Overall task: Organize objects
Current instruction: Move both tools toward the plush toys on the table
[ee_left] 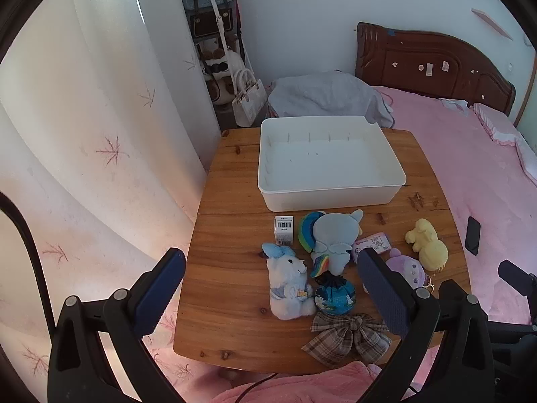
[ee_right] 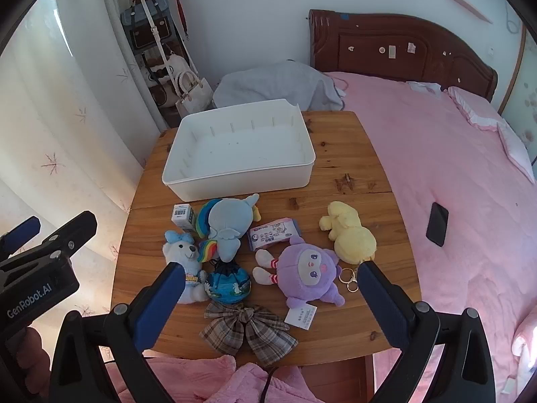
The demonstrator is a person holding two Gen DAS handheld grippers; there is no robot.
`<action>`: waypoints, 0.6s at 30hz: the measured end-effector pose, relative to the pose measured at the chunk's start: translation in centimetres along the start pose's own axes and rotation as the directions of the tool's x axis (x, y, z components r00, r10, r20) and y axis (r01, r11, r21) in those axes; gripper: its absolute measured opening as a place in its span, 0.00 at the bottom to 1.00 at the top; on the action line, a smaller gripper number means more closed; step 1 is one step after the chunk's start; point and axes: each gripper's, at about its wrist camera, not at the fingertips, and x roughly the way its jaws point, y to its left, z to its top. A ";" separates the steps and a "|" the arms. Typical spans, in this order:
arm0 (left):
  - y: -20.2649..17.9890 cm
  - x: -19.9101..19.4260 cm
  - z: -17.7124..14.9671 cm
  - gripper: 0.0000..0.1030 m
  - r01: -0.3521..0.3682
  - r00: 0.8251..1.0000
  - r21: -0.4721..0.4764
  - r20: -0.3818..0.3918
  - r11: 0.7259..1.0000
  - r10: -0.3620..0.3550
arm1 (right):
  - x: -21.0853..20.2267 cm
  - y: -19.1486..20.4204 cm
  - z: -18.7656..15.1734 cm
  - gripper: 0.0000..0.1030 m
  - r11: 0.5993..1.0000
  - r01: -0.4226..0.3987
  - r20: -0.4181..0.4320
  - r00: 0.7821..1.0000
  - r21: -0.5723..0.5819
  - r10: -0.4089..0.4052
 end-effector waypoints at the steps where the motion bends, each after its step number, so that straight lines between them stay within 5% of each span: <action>1: 0.0 0.1 0.0 0.99 -0.007 1.000 0.004 0.000 1.000 0.007 | 0.0 0.0 0.1 1.00 1.000 0.000 -0.001 1.000 0.001 0.000; 18: 0.7 0.7 0.5 0.99 0.007 1.000 0.012 -0.014 1.000 -0.007 | 0.1 0.6 1.0 1.00 0.992 0.087 -0.014 0.996 0.090 -0.086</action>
